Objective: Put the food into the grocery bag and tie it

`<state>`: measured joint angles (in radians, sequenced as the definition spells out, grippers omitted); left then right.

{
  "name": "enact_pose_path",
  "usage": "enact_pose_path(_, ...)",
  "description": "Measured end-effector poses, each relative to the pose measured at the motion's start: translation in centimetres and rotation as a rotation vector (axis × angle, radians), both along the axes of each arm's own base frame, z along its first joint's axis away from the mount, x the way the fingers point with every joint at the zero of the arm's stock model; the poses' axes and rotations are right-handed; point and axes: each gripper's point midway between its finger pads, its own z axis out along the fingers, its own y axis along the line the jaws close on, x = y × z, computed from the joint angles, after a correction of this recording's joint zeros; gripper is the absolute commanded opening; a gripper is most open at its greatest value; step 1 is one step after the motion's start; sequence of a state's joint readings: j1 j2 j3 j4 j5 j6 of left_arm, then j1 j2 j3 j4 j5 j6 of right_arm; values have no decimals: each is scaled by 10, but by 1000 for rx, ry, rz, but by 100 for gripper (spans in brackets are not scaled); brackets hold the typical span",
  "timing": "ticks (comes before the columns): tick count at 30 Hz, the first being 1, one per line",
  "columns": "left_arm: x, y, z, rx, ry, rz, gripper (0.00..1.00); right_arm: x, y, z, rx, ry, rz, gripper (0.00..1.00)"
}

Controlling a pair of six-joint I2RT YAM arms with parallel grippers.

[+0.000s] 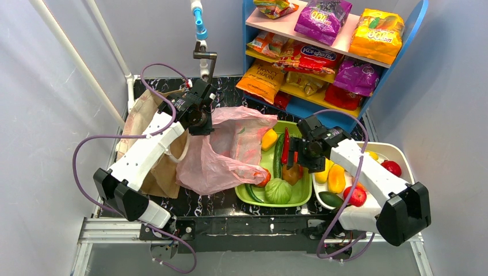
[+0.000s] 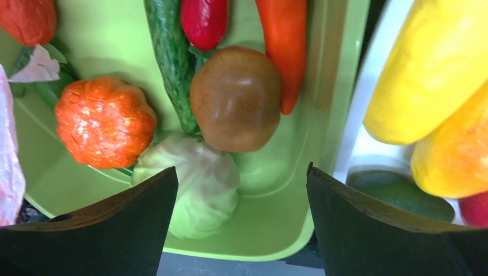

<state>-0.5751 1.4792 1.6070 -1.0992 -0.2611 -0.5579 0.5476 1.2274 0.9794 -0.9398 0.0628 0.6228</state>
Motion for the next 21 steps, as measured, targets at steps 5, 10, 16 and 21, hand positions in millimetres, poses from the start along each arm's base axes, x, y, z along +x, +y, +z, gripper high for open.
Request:
enact_pose_path(5,0,1,0,6,-1,-11,0,10,11,-9,29,18,-6,90)
enact_pose_path(10,0,1,0,13,-1,-22,0,15,15,-27,8,67,-10,92)
enact_pose_path(16,0,2,0,19,-1,-32,0,18,16,-43,-21,109,-14,89)
enact_pose_path(21,0,2,0,23,-1,-39,0,20,18,-54,-33,134,-14,83)
